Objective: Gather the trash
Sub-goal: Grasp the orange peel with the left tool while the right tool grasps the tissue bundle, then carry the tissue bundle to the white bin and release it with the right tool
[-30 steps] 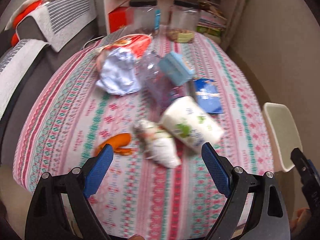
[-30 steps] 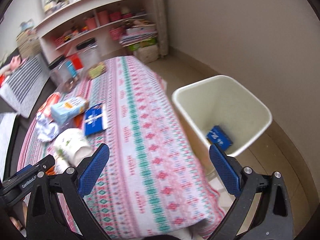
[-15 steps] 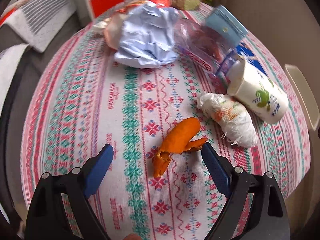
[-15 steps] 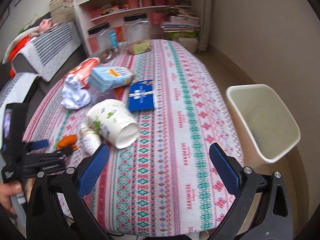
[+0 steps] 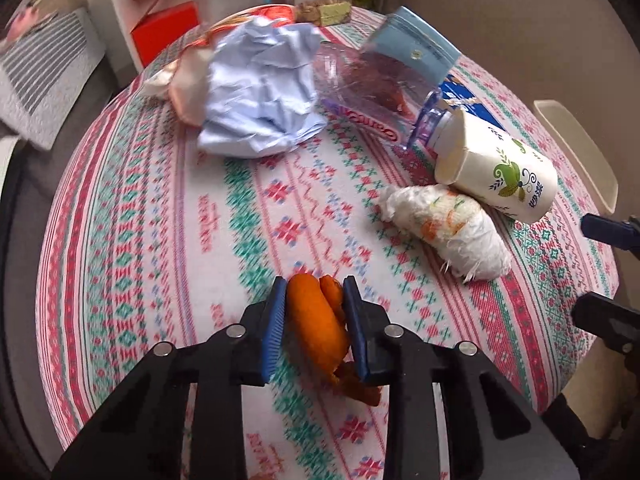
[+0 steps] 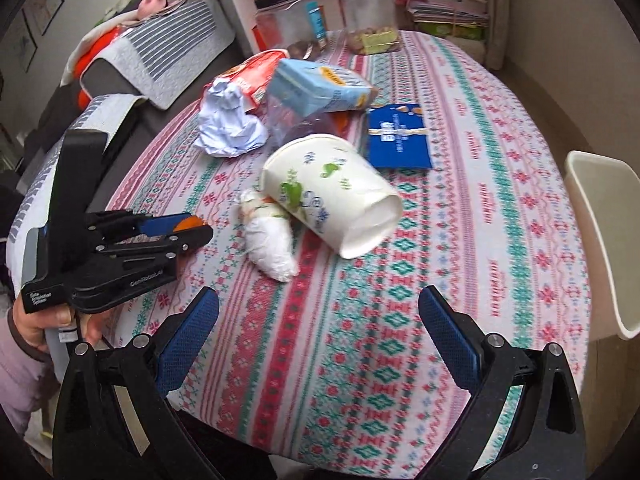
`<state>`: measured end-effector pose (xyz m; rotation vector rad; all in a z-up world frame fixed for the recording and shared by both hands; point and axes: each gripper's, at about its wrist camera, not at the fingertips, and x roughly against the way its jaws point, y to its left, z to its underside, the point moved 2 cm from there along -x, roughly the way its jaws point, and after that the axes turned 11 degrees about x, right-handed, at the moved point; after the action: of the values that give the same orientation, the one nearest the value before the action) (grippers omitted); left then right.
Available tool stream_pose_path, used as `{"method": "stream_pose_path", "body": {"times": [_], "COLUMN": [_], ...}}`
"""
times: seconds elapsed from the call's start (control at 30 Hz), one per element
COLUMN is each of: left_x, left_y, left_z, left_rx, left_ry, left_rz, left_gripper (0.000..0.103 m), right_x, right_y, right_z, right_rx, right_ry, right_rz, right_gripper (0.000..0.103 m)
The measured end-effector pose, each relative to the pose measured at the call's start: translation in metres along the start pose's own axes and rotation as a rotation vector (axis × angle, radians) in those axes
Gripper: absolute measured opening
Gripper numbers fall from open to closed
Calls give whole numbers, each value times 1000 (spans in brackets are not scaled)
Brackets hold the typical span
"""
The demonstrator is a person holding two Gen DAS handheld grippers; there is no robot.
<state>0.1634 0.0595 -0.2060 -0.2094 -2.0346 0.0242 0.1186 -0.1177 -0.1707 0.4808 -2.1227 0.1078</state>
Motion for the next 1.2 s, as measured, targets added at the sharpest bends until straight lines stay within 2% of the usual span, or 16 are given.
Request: {"method": "stream_pose_path", "body": {"times": [0.27, 0.5, 0.6, 0.67, 0.7, 0.73, 0.77, 0.93, 1.2], "left_x": [23, 46, 54, 54, 55, 55, 55, 53, 79], "left_y": [44, 89, 98, 100, 102, 103, 105, 108, 96], "left_z": [27, 44, 49, 48, 48, 49, 50, 51, 46], "left_rx": [188, 350, 399, 425, 444, 459, 475, 532, 574], "left_ry": [-54, -105, -119, -125, -128, -130, -131, -142, -222], "left_rz": [-22, -38, -30, -26, -25, -24, -23, -29, -40], "left_gripper": [26, 26, 26, 26, 26, 26, 26, 26, 26], "right_x": [-32, -60, -68, -73, -75, -76, -74, -61, -18], "right_y": [28, 35, 40, 44, 46, 46, 47, 51, 39], "right_z": [-25, -40, -44, -46, -46, -46, -46, -43, -38], "right_rx": [56, 59, 74, 100, 104, 106, 103, 97, 22], "right_ry": [-12, 21, 35, 42, 48, 46, 37, -19, -148], "right_rz": [-1, 9, 10, 26, 23, 24, 10, 1, 16], "right_gripper": [95, 87, 75, 58, 41, 29, 27, 26, 26]}}
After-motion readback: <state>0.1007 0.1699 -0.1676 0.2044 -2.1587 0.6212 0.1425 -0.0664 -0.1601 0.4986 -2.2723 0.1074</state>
